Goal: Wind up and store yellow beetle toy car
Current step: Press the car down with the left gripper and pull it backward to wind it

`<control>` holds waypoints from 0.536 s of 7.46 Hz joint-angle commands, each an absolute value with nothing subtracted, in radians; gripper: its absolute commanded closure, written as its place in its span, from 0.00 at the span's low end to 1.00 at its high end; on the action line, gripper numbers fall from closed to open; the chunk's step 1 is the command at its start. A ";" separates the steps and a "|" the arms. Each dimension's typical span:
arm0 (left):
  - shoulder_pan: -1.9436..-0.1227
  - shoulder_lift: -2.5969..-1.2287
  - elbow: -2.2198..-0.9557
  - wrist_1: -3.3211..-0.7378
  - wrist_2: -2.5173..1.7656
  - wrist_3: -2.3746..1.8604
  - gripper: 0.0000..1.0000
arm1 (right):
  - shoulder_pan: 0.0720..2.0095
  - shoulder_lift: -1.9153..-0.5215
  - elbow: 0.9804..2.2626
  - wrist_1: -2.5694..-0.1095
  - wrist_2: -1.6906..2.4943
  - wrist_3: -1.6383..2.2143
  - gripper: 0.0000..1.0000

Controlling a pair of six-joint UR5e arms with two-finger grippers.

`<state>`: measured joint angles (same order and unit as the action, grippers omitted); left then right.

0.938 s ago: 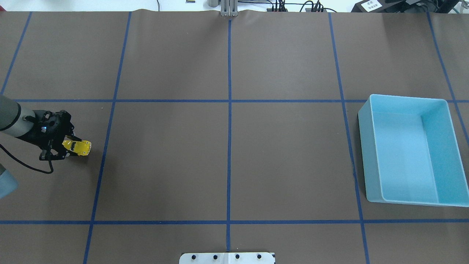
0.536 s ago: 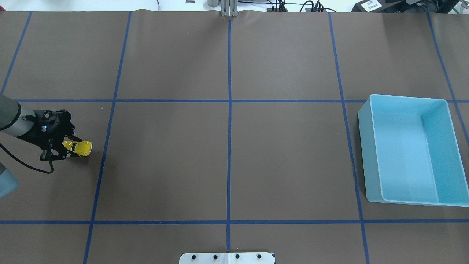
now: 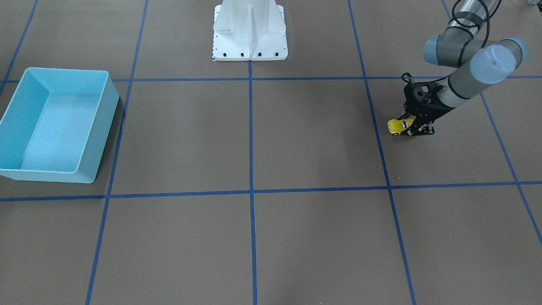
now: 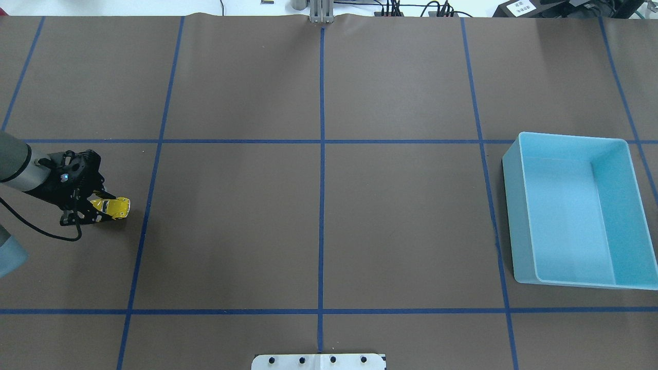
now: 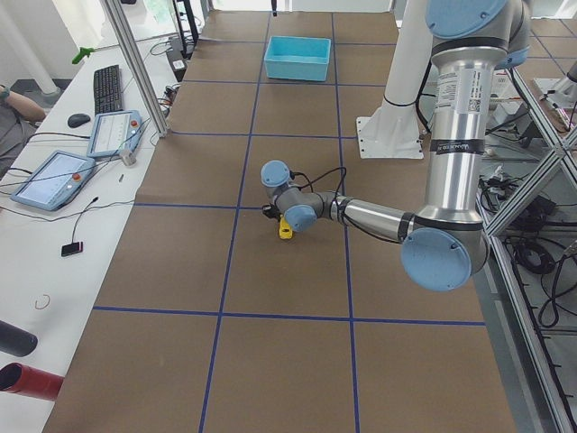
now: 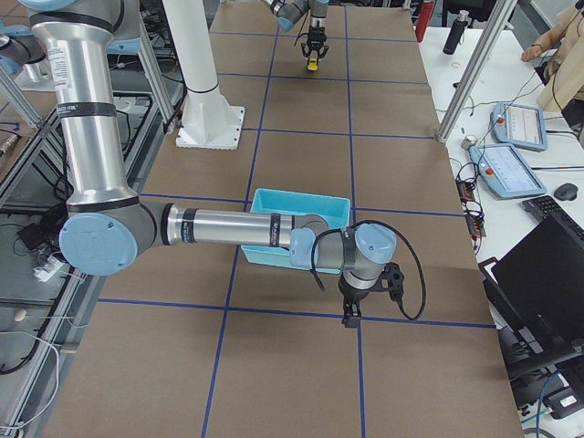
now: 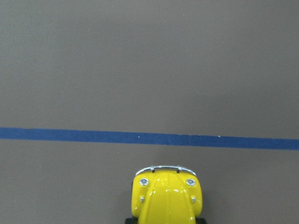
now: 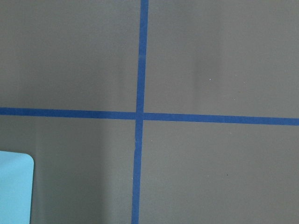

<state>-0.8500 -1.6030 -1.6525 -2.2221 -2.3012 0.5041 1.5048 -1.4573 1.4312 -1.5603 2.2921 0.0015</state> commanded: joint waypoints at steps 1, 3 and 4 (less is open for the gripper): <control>-0.856 -1.603 -1.646 -2.223 -2.325 0.491 1.00 | 1.505 -1.457 1.431 -1.560 2.293 0.002 0.00; -0.861 -1.592 -1.643 -2.244 -2.326 0.494 1.00 | 1.505 -1.457 1.433 -1.560 2.293 0.002 0.00; -0.871 -1.591 -1.605 -2.297 -2.327 0.495 1.00 | 1.505 -1.457 1.433 -1.560 2.293 0.002 0.00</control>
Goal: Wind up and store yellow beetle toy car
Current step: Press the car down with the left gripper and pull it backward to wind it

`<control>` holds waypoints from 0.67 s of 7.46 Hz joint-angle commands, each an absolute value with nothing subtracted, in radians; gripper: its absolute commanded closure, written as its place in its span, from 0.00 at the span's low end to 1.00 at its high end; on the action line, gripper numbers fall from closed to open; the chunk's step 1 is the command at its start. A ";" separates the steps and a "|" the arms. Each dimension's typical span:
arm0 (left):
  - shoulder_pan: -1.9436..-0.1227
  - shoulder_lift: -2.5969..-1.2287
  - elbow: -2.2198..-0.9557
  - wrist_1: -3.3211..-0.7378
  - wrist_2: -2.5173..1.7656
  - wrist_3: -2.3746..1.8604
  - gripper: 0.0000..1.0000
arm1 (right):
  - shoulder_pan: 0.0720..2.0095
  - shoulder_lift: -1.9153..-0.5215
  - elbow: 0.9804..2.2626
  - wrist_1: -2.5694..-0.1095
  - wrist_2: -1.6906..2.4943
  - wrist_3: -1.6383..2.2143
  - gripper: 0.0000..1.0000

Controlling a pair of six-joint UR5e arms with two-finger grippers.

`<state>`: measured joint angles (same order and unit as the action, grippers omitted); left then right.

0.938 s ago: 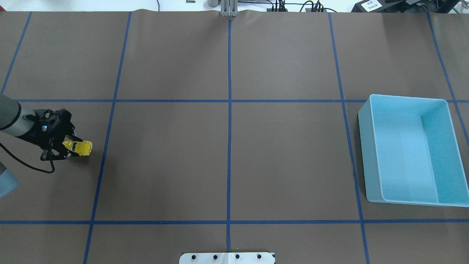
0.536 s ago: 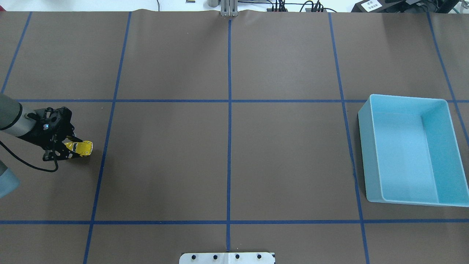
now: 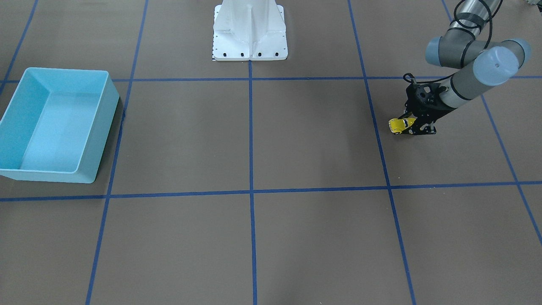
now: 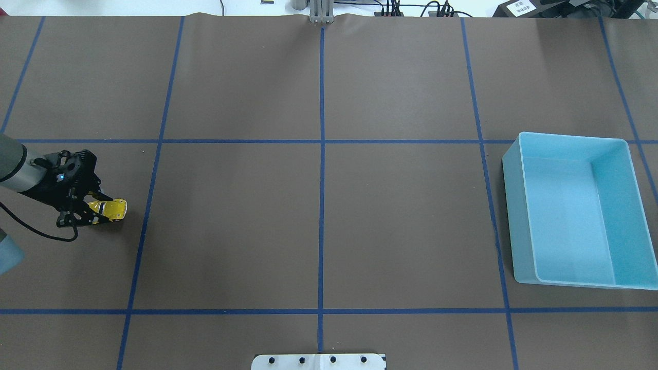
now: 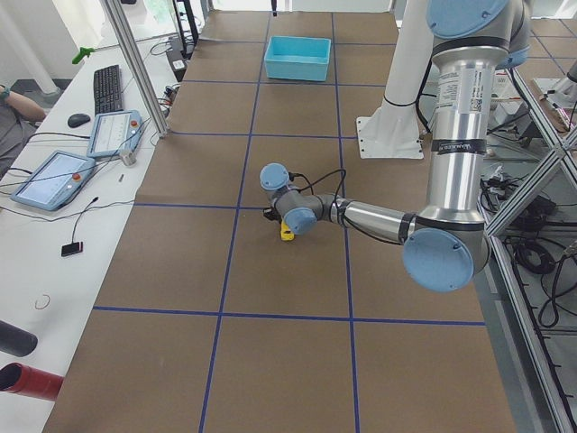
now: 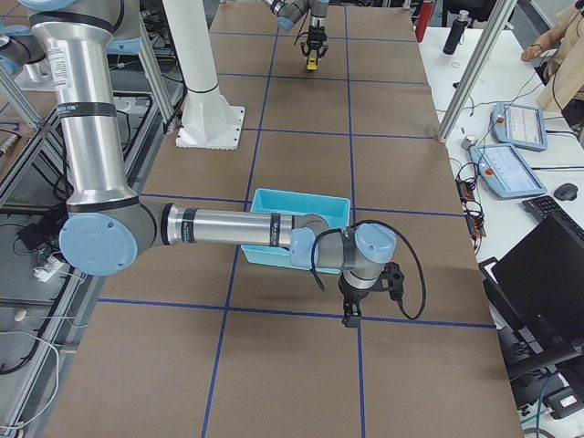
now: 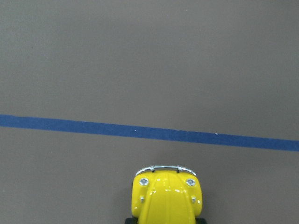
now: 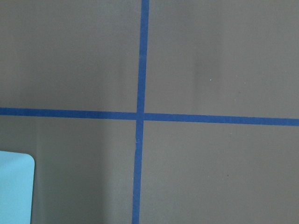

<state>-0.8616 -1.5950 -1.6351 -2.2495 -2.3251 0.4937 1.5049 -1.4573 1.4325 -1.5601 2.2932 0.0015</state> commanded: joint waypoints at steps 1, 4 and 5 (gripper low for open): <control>-0.883 -1.591 -1.547 -2.368 -2.354 0.494 1.00 | 1.505 -1.457 1.433 -1.560 2.293 0.002 0.00; -0.968 -1.583 -1.481 -2.411 -2.442 0.518 1.00 | 1.505 -1.457 1.433 -1.560 2.293 0.002 0.00; -1.003 -1.572 -1.451 -2.411 -2.472 0.567 1.00 | 1.505 -1.456 1.433 -1.560 2.293 0.002 0.00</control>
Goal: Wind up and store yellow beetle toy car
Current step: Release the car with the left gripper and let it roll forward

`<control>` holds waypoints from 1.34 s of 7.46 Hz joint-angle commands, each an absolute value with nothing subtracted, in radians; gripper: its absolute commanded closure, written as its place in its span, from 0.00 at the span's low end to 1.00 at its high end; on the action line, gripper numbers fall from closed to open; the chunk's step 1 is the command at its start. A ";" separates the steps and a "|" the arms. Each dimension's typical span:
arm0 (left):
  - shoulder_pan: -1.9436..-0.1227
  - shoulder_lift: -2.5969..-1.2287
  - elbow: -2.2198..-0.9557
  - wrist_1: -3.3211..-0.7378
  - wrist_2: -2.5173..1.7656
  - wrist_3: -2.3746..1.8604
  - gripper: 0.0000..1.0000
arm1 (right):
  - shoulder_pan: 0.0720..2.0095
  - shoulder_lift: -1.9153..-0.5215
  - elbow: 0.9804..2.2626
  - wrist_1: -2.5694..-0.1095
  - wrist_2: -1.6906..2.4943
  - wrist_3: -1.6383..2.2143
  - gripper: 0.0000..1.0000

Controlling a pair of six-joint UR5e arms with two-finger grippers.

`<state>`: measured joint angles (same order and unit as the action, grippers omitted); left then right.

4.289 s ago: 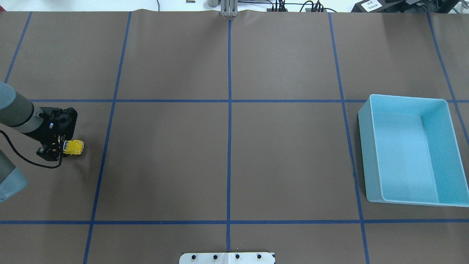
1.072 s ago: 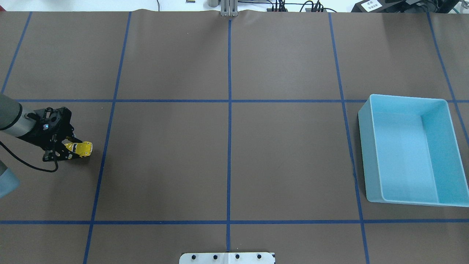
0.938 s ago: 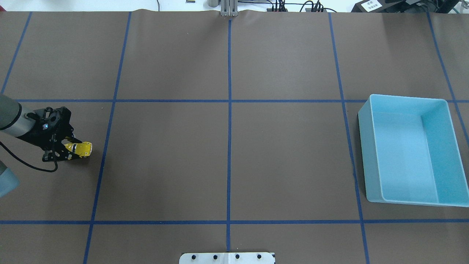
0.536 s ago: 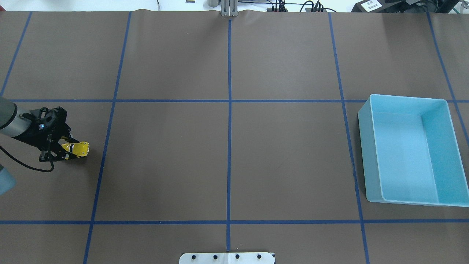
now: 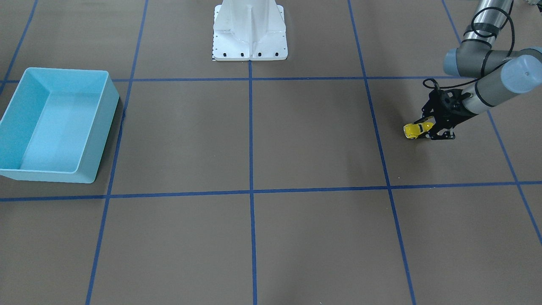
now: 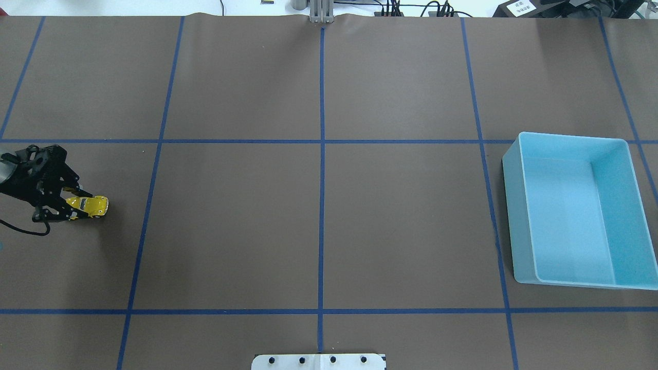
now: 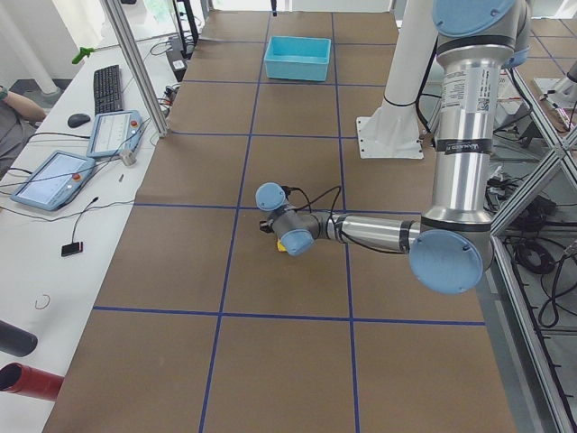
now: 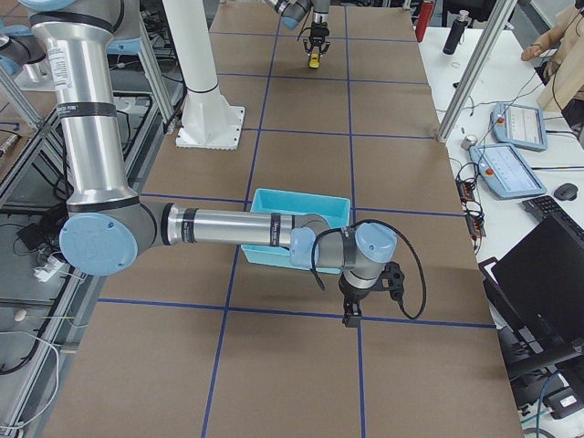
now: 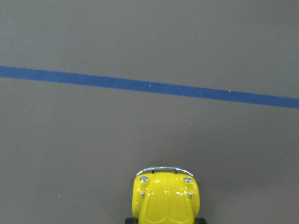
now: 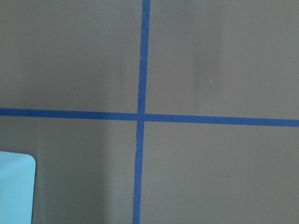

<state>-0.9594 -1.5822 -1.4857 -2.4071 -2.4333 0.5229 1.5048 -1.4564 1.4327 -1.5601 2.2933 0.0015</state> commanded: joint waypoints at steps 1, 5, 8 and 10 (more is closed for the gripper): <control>-1.024 -1.551 -1.437 -2.411 -2.474 0.612 1.00 | 1.505 -1.456 1.433 -1.560 2.293 0.002 0.00; -1.087 -1.496 -1.379 -2.424 -2.497 0.771 1.00 | 1.505 -1.456 1.433 -1.560 2.293 0.002 0.00; -1.141 -1.500 -1.260 -2.519 -2.525 0.819 1.00 | 1.505 -1.457 1.433 -1.560 2.293 0.002 0.00; -1.198 -1.499 -1.212 -2.517 -2.552 0.891 1.00 | 1.505 -1.457 1.433 -1.560 2.293 0.002 0.00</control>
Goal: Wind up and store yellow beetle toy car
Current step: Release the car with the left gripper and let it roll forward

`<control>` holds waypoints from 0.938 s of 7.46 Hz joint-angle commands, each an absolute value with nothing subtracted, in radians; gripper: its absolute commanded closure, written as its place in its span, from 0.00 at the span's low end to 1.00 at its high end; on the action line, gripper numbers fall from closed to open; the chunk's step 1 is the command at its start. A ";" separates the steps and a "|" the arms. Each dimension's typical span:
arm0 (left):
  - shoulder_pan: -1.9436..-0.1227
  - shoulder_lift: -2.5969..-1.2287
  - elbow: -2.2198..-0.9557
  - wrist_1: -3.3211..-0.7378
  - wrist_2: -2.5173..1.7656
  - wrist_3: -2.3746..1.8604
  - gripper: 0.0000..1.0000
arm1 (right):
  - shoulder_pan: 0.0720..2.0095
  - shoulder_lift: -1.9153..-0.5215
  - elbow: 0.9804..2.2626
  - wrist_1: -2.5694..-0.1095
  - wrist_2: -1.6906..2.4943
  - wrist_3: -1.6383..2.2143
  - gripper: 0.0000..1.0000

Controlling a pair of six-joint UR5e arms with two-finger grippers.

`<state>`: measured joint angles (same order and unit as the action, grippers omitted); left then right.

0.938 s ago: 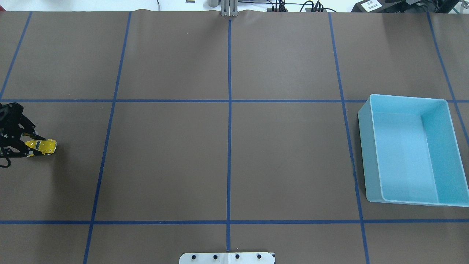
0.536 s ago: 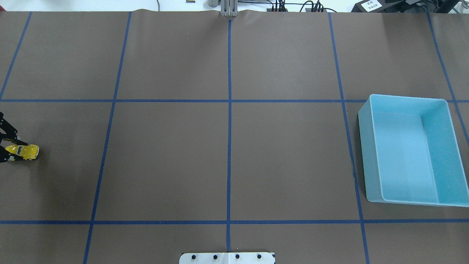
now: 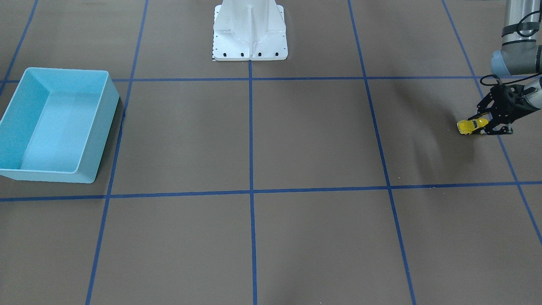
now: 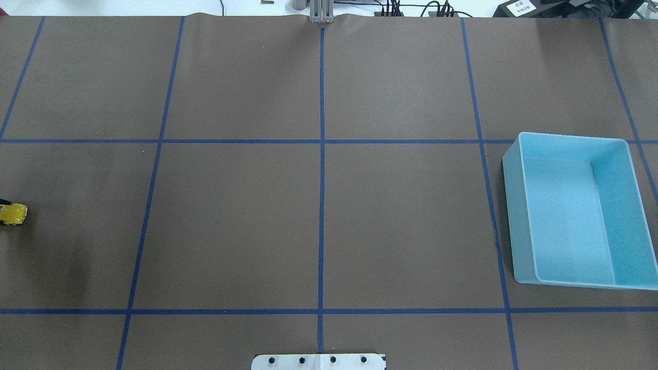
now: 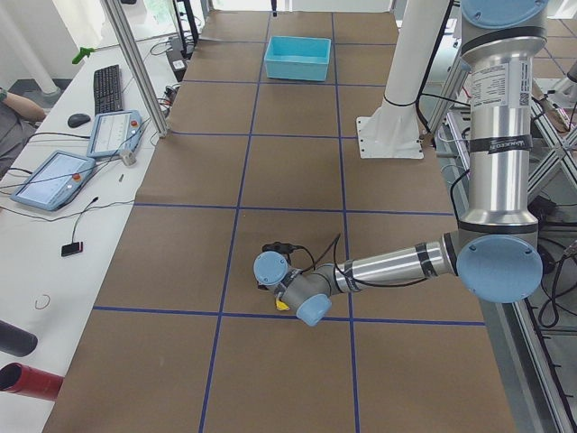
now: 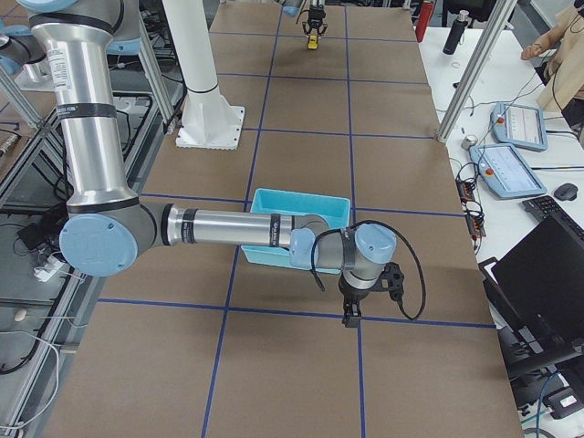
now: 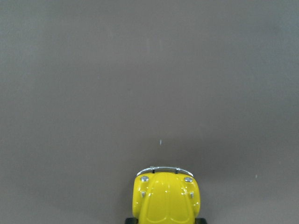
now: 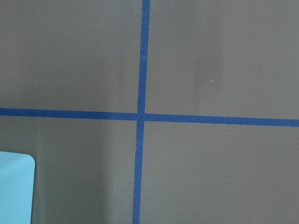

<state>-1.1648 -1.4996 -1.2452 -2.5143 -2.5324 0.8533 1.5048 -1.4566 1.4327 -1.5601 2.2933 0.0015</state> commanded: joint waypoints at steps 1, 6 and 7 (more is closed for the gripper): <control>-1.212 -1.497 -1.204 -2.519 -2.553 0.908 0.32 | 1.505 -1.457 1.433 -1.560 2.293 0.002 0.00; -1.253 -1.457 -1.193 -2.569 -2.553 0.908 0.00 | 1.505 -1.457 1.433 -1.560 2.293 0.002 0.00; -1.259 -1.456 -1.198 -2.572 -2.553 0.908 0.00 | 1.505 -1.457 1.433 -1.560 2.293 0.002 0.00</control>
